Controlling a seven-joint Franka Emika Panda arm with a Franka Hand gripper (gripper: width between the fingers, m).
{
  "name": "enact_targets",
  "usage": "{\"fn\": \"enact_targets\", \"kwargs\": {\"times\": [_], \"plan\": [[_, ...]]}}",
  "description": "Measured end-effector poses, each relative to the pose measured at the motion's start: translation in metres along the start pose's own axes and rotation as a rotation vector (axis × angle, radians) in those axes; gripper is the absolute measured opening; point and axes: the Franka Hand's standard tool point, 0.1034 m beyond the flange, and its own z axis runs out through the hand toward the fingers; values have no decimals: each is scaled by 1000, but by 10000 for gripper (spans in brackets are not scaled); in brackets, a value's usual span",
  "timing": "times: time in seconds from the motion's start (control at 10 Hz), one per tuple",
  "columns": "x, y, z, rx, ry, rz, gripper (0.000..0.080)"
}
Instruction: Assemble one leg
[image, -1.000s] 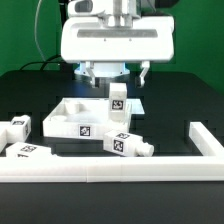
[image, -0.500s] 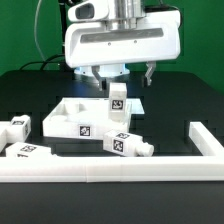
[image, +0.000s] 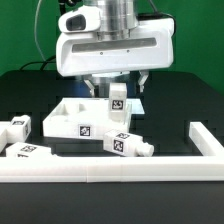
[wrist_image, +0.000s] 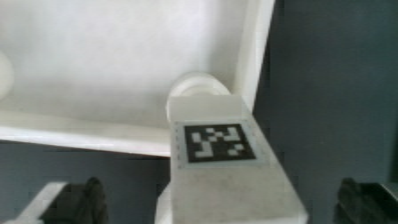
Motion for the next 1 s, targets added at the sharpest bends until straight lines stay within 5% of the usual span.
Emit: {"fn": "enact_targets", "kwargs": {"times": [0.1,0.2,0.3,0.4,1.0], "plan": [[0,-2,1,0,-1,-2,629],[-1,-4,3,0,-3,-6,501],[0,-5,3,0,-2,-9,501],[-1,-5,3,0,-2,-8,296],[-4,-5,3,6,35,220,285]]}}
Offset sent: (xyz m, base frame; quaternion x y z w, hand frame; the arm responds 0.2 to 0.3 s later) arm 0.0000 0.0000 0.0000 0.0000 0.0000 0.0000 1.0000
